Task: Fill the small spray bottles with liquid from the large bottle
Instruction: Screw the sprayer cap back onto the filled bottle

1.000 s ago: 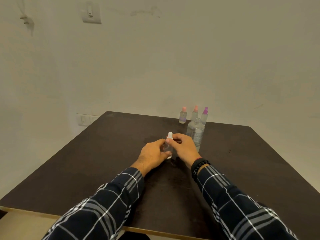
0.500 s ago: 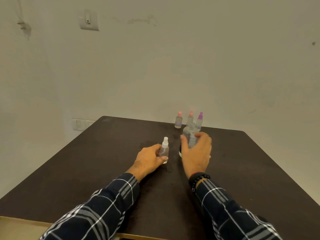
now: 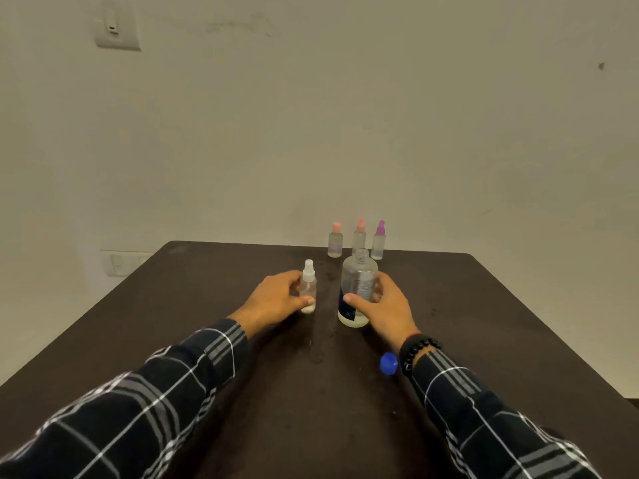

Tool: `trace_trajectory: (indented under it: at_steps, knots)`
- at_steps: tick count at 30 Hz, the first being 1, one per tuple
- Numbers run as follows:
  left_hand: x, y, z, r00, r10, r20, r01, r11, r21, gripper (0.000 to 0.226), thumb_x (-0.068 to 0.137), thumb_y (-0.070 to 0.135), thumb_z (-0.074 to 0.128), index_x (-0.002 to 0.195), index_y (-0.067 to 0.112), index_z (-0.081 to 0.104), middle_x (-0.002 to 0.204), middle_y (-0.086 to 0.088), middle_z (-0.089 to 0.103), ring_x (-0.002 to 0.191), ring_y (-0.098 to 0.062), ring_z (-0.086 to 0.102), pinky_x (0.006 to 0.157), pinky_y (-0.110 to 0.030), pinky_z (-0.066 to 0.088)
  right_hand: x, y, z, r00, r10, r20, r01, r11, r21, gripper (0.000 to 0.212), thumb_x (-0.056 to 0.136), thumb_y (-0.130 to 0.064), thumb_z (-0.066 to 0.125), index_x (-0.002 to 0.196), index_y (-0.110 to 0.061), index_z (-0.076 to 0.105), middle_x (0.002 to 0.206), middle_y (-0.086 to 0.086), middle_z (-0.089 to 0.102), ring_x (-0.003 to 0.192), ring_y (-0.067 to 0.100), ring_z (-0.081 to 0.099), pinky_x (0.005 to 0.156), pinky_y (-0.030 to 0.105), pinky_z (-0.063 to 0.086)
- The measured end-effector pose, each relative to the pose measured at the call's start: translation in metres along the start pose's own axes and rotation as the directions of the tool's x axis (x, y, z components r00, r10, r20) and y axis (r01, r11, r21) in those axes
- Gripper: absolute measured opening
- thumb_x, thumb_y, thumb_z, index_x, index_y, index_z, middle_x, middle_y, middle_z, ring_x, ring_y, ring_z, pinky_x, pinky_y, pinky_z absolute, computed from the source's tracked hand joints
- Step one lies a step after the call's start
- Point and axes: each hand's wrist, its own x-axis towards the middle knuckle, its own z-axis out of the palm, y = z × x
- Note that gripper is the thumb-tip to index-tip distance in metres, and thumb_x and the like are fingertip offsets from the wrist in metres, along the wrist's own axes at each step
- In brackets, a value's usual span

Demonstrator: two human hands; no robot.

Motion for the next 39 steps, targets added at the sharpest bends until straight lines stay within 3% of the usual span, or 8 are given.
trace_trajectory:
  at_steps: [4, 6, 9, 12, 15, 23, 34, 39]
  knots:
    - [0.057, -0.005, -0.006, 0.994, 0.027, -0.103, -0.028, 1.000, -0.007, 0.043, 0.088, 0.037, 0.072, 0.125, 0.019, 0.061, 0.117, 0.003, 0.067, 0.106, -0.018, 0.063, 0.083, -0.028, 0.045, -0.001, 0.007, -0.001, 0.999, -0.031, -0.011, 0.030, 0.998, -0.046, 0.065, 0.080, -0.036, 0.084, 0.135, -0.026, 0.052, 0.123, -0.011, 0.062, 0.112, 0.006, 0.057, 0.089, 0.018, 0.043]
    - [0.086, -0.009, -0.006, 0.990, 0.007, -0.140, -0.009, 1.000, -0.014, 0.042, 0.088, 0.035, 0.073, 0.124, 0.016, 0.061, 0.118, -0.002, 0.067, 0.107, -0.022, 0.063, 0.083, -0.030, 0.045, -0.001, 0.006, -0.003, 0.999, -0.041, 0.001, 0.041, 0.997, -0.072, 0.064, 0.080, -0.035, 0.083, 0.134, -0.029, 0.050, 0.116, -0.018, 0.058, 0.106, -0.001, 0.054, 0.080, 0.006, 0.039]
    - [0.126, -0.016, -0.001, 0.982, -0.037, -0.183, 0.033, 0.999, -0.027, 0.048, 0.088, 0.034, 0.074, 0.128, 0.014, 0.056, 0.116, -0.005, 0.066, 0.107, -0.026, 0.062, 0.082, -0.030, 0.043, 0.000, 0.006, -0.006, 0.998, -0.057, 0.019, 0.059, 0.994, -0.095, 0.063, 0.079, -0.036, 0.084, 0.131, -0.036, 0.048, 0.107, -0.029, 0.053, 0.094, -0.014, 0.052, 0.071, 0.000, 0.040]
    - [0.157, -0.024, 0.007, 0.974, -0.090, -0.210, 0.079, 0.995, -0.061, 0.044, 0.088, 0.035, 0.073, 0.122, 0.015, 0.054, 0.106, -0.002, 0.062, 0.098, -0.024, 0.061, 0.077, -0.031, 0.042, 0.002, 0.008, -0.008, 0.997, -0.076, 0.033, 0.080, 0.987, -0.137, 0.059, 0.078, -0.036, 0.084, 0.123, -0.044, 0.046, 0.103, -0.034, 0.053, 0.094, -0.016, 0.054, 0.071, 0.000, 0.041]
    - [0.179, -0.031, 0.016, 0.964, -0.133, -0.229, 0.120, 0.990, -0.070, 0.042, 0.088, 0.035, 0.073, 0.121, 0.017, 0.054, 0.108, -0.002, 0.061, 0.094, -0.022, 0.057, 0.077, -0.031, 0.042, 0.006, 0.011, -0.012, 0.995, -0.079, 0.054, 0.086, 0.987, -0.139, 0.058, 0.078, -0.034, 0.085, 0.119, -0.045, 0.045, 0.102, -0.035, 0.054, 0.089, -0.030, 0.050, 0.071, -0.003, 0.041]
    - [0.206, -0.036, 0.033, 0.942, -0.202, -0.267, 0.183, 0.979, -0.093, 0.048, 0.086, 0.028, 0.078, 0.125, 0.012, 0.054, 0.124, -0.010, 0.063, 0.111, -0.030, 0.060, 0.086, -0.035, 0.045, 0.013, 0.017, -0.014, 0.992, -0.088, 0.087, 0.102, 0.980, -0.173, 0.064, 0.076, -0.039, 0.085, 0.129, -0.039, 0.049, 0.111, -0.030, 0.059, 0.097, -0.023, 0.053, 0.091, 0.013, 0.048]
    - [0.221, -0.035, 0.038, 0.930, -0.256, -0.265, 0.224, 0.964, -0.144, 0.050, 0.087, 0.021, 0.077, 0.129, 0.009, 0.053, 0.129, -0.015, 0.061, 0.115, -0.034, 0.058, 0.090, -0.036, 0.046, 0.013, 0.018, -0.014, 0.992, -0.086, 0.094, 0.101, 0.982, -0.157, 0.059, 0.077, -0.035, 0.085, 0.125, -0.040, 0.051, 0.115, -0.029, 0.060, 0.100, -0.028, 0.051, 0.094, 0.014, 0.050]
    - [0.207, -0.043, 0.041, 0.933, -0.289, -0.215, 0.245, 0.947, -0.209, 0.074, 0.085, 0.022, 0.079, 0.146, 0.009, 0.039, 0.136, -0.015, 0.057, 0.124, -0.035, 0.055, 0.101, -0.042, 0.047, 0.012, 0.019, -0.014, 0.990, -0.094, 0.108, 0.111, 0.981, -0.162, 0.060, 0.078, -0.034, 0.085, 0.125, -0.040, 0.049, 0.112, -0.030, 0.059, 0.098, -0.028, 0.051, 0.083, 0.003, 0.046]
